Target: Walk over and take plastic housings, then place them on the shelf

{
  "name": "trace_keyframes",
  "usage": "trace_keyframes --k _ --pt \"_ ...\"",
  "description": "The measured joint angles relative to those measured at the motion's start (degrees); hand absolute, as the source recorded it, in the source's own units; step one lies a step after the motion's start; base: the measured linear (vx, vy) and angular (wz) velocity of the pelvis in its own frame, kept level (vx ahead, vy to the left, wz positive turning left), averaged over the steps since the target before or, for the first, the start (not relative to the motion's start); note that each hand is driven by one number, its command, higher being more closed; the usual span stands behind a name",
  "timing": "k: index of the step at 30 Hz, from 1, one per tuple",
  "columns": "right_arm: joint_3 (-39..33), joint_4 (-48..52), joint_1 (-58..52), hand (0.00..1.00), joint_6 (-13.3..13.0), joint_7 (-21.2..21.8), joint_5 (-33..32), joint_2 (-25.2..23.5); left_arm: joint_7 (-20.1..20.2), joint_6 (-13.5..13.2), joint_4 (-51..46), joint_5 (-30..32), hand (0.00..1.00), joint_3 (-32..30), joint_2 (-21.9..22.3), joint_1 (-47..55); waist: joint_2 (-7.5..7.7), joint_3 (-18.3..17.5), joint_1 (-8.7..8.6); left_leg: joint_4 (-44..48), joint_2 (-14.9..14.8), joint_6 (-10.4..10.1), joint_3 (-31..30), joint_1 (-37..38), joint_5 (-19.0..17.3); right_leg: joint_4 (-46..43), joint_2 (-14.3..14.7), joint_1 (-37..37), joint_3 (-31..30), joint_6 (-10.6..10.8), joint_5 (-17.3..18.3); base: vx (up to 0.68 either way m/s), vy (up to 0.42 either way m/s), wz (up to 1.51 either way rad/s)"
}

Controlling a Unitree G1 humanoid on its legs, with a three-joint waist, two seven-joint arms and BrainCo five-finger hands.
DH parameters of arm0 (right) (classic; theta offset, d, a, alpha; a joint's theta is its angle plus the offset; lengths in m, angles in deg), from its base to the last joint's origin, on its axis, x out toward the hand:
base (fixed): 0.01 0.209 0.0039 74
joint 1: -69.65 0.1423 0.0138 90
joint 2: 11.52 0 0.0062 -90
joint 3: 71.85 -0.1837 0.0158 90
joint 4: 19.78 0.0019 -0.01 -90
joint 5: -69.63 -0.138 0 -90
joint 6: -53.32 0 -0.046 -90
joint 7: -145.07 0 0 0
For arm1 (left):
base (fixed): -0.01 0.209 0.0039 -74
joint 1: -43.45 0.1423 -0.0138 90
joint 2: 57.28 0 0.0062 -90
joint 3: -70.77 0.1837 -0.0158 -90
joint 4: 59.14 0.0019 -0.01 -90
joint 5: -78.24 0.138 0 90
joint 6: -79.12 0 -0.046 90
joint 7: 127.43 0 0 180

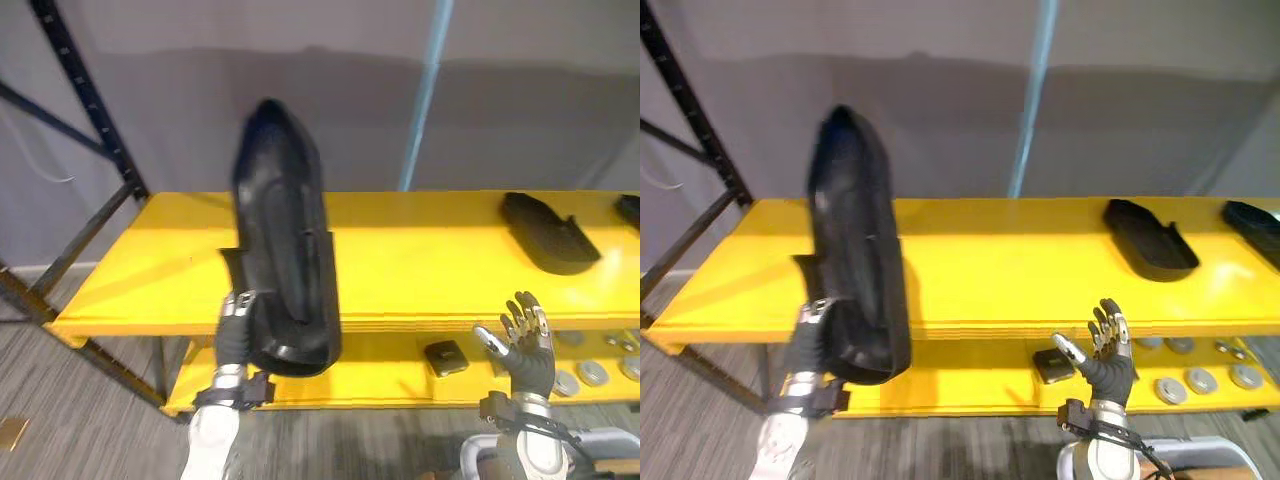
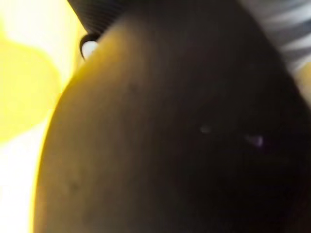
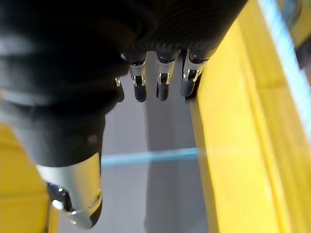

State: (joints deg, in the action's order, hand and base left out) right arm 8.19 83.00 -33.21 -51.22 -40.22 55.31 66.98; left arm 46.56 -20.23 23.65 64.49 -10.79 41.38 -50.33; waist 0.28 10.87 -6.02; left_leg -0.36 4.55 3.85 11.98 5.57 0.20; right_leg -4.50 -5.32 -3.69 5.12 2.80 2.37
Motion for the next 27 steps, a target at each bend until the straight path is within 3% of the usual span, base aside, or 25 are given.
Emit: trace_keyframes --k 3,6,14,18,25,26,27 --pt "0.08 0.36 -3.33 0.00 0.59 1.88 -1.10 -0.51 -3.21 4.80 7.56 -0.23 1.00 1.28 -0.13 -6.09 -0.24 -0.15 -2.61 -1.09 -0.83 -0.73 2.91 1.13 -0.50 -0.02 1.15 0.20 -2.80 -0.47 -0.35 -0.03 0.018 -0.52" --pt "1.14 0.51 -5.67 0.00 1.70 3.37 -1.19 -0.50 -6.42 7.40 14.04 -0.88 1.00 0.87 -0.25 -11.02 -0.96 -0.43 -4.38 -2.27 -1.87 -1.72 5.92 1.37 -1.22 -0.86 2.33 1.62 -4.30 -0.73 -0.50 -0.03 -0.008 -0.31" --pt "3.53 2.31 -5.35 0.00 3.23 6.85 -2.92 -0.16 -14.61 12.08 25.23 -6.72 1.00 -1.84 -0.77 -22.34 -3.54 1.15 -5.90 -1.25 -2.76 -1.85 7.75 -1.46 0.01 -5.30 3.18 7.06 -6.04 -1.66 0.00 -0.04 -0.036 -0.12" --pt "8.15 2.32 -4.91 0.00 3.35 6.81 -3.38 0.19 -21.92 15.03 29.75 -7.51 1.00 -3.68 -1.43 -28.23 -3.68 3.37 -6.60 -1.28 -2.99 -2.29 8.56 -2.88 0.22 -7.19 3.25 9.41 -6.07 -1.99 0.22 -0.09 -0.026 0.00" --pt "13.22 2.72 -4.86 0.00 4.39 5.02 -5.82 0.21 -26.32 17.52 34.81 -7.46 1.00 -5.44 -6.67 -37.09 -3.47 8.46 -6.95 0.83 -3.63 -2.13 10.20 -7.10 0.27 -8.22 3.16 13.13 -6.13 -2.24 -0.70 -0.07 -0.005 0.01" --pt "13.76 2.87 -4.73 0.00 4.41 4.65 -6.85 0.25 -26.62 17.57 35.55 -7.46 0.00 -5.47 -7.47 -38.87 -3.41 8.94 -6.92 1.17 -3.74 -1.82 10.26 -8.02 0.48 -8.25 3.19 13.98 -6.13 -2.30 -0.87 0.00 0.000 0.00" --pt "14.85 4.06 -4.46 0.00 4.41 4.23 -8.10 0.24 -27.47 17.69 35.83 -7.42 0.00 -5.36 -8.05 -40.74 -3.23 10.23 -6.93 1.86 -3.98 -1.64 10.81 -8.56 0.61 -8.26 3.20 14.24 -6.11 -2.35 -1.07 0.00 0.000 0.00"
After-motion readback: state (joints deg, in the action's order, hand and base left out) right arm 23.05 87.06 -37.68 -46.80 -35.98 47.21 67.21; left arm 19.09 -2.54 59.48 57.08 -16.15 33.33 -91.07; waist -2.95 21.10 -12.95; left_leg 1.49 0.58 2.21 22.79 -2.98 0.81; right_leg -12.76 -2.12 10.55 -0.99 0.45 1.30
